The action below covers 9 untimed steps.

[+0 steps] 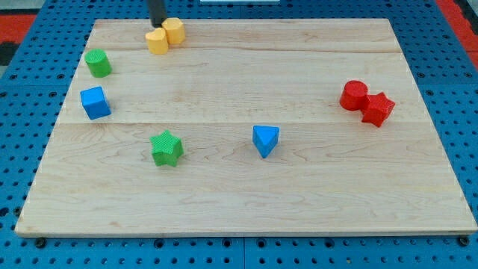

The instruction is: Move red circle horizontally to the right of yellow hexagon

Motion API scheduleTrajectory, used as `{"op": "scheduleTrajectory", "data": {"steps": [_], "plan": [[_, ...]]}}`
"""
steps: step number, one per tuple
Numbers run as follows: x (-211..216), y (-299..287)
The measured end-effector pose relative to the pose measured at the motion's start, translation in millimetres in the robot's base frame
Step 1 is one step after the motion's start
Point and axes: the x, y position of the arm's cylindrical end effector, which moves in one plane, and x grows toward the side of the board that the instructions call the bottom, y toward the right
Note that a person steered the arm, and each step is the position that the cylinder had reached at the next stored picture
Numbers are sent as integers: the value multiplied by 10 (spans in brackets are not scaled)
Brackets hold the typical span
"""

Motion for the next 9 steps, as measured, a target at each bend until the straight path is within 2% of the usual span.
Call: {"op": "scheduleTrajectory", "data": {"steps": [2, 3, 4, 5, 6, 7, 9], "plan": [[117, 1026], [-117, 1272], [176, 2564], [909, 3424], [1479, 3599], [1867, 3966], [2142, 3704]]}}
